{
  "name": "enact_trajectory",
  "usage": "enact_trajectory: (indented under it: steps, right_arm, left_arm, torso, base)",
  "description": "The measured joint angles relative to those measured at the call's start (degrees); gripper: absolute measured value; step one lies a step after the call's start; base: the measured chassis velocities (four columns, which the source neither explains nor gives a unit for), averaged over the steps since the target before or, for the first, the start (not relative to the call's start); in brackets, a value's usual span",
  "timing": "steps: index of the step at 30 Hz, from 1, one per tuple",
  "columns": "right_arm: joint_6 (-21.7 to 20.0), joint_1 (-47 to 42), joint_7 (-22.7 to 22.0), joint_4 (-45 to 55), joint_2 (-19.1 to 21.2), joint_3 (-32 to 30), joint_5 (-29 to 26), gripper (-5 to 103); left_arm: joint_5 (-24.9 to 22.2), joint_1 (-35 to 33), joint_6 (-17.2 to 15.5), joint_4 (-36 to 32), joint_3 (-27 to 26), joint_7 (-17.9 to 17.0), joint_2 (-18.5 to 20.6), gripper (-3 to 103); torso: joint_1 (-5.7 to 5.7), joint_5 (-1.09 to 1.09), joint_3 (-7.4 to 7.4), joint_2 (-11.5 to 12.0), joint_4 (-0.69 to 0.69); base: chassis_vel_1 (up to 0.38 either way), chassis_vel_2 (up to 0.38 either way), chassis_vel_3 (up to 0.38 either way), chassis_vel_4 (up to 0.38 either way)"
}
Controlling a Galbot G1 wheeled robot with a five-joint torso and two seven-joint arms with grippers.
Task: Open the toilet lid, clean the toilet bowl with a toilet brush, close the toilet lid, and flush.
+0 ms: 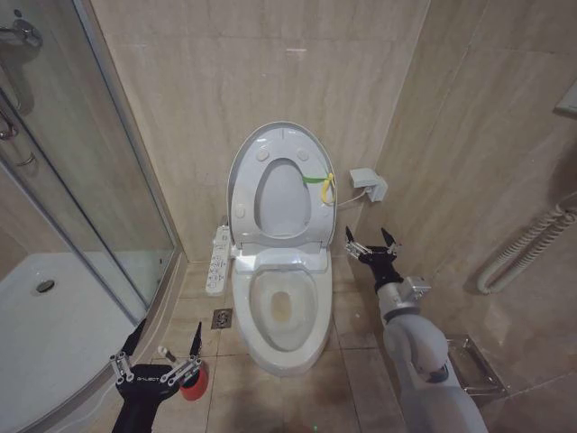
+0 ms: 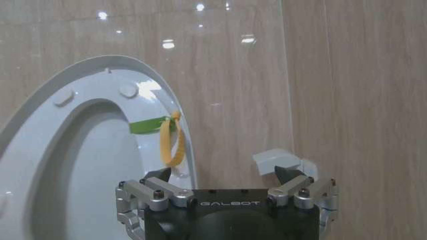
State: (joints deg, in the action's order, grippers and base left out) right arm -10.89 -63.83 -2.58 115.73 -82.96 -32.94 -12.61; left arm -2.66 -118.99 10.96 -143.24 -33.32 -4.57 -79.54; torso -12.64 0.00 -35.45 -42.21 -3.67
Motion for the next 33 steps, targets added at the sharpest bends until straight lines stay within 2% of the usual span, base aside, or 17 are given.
enact_trajectory:
  steps: [13,22,25,33]
  right_arm:
    - [1.4,12.9,-0.4,-12.9,2.4,-0.4,0.5,100]
    - [5.5,23.3,-0.4,-24.4,2.7,-0.2,1.0,100]
    - [9.0,26.5,-0.5,-29.3,2.7,0.3,2.1,100]
    - [13.8,32.3,-1.0,-37.3,2.1,1.0,2.7,100]
  left_arm:
    - [0.0,0.0,0.0,0.0,0.0,0.0,0.0,100]
    - [0.0,0.0,0.0,0.0,0.0,0.0,0.0,100]
    - [0.0,0.0,0.0,0.0,0.0,0.0,0.0,100]
    - [0.0,0.0,0.0,0.0,0.0,0.0,0.0,100]
  torso:
    - [-0.01,0.0,0.0,0.0,0.02]
    - [-0.01,-0.01,-0.01,0.0,0.01]
    - [-0.01,0.0,-0.01,0.0,0.01]
    - [-0.01,0.0,-0.01,0.0,0.0]
  base:
    - [0.0,0.0,0.0,0.0]
    - [0.0,0.0,0.0,0.0]
    - [0.0,0.0,0.0,0.0]
    - [0.0,0.0,0.0,0.0]
